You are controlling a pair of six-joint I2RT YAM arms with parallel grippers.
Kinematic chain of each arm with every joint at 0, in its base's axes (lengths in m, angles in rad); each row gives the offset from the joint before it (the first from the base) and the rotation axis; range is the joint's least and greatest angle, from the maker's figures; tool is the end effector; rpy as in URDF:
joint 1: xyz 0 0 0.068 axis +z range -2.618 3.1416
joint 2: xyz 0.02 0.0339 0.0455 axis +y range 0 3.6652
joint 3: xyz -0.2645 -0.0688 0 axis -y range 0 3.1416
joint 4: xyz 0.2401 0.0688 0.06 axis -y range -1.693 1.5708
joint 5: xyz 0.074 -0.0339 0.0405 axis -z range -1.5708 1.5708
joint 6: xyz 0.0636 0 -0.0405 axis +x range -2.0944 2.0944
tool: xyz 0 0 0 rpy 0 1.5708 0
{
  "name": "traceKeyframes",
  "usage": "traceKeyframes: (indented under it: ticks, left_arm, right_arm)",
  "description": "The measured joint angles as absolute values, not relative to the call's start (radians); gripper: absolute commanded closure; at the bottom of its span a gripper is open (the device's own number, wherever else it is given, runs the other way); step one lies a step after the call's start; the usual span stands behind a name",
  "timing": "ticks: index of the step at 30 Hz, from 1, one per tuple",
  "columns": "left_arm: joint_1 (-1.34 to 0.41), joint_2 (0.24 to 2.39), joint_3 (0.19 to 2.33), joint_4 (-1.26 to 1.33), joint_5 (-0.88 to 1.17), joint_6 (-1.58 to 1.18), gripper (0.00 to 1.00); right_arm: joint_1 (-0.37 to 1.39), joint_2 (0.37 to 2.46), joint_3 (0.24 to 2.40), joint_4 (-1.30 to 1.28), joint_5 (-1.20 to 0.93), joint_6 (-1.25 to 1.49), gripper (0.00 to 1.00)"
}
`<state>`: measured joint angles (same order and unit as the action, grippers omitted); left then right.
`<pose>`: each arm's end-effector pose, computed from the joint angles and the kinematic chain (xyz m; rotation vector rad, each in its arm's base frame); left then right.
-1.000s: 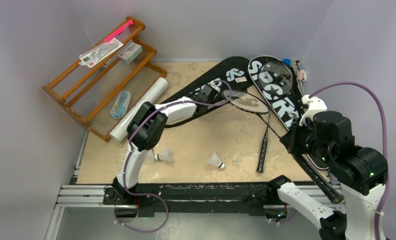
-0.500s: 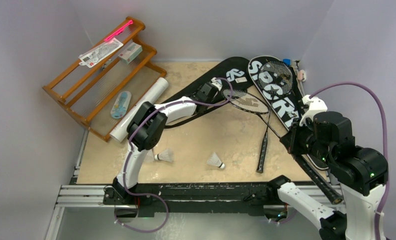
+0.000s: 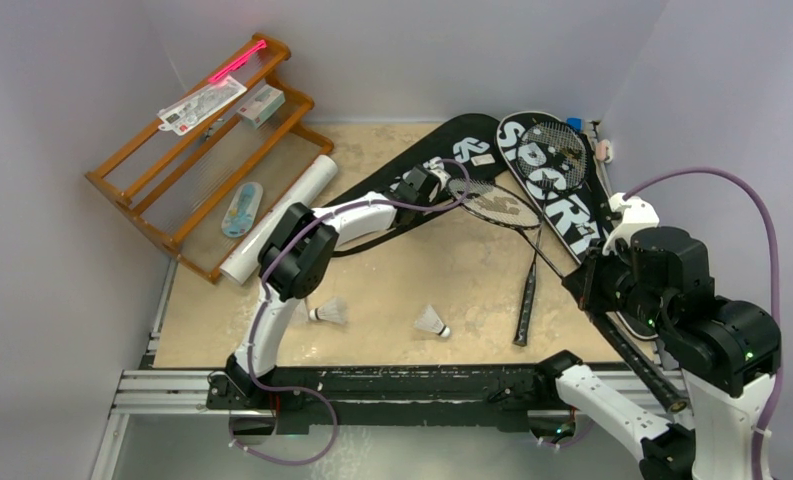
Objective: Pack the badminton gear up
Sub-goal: Open the racket bag at the center of the board.
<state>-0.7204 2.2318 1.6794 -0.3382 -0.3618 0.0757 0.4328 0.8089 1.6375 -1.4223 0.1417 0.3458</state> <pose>0.3923 -0.3144 0.1436 0.7822 2.2583 0.1464 0.0664 0.0208 0.4458 -0.0126 2.1726 0.2954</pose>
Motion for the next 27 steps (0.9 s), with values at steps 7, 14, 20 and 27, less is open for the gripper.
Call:
traceKeyframes:
  ticks: [7,14,20,27]
  left_arm:
    - [-0.720,2.233,1.679,-0.337,-0.388,0.073,0.65]
    - [-0.720,2.204,1.664,-0.326,-0.388,0.073,0.66]
    - [-0.720,2.168,1.651,-0.303,-0.386,0.073,0.66]
    - [-0.720,2.170,1.652,-0.310,-0.387,0.074,0.65]
  right_arm:
    - [0.433,0.809,1.637,-1.431,0.141,0.348,1.00]
    - [0.433,0.809,1.637,-1.431,0.141,0.348,1.00]
    - [0.433,0.809,1.637,-1.431,0.141,0.348,1.00]
    - [0.433,0.809,1.637,-1.431,0.141,0.349,1.00]
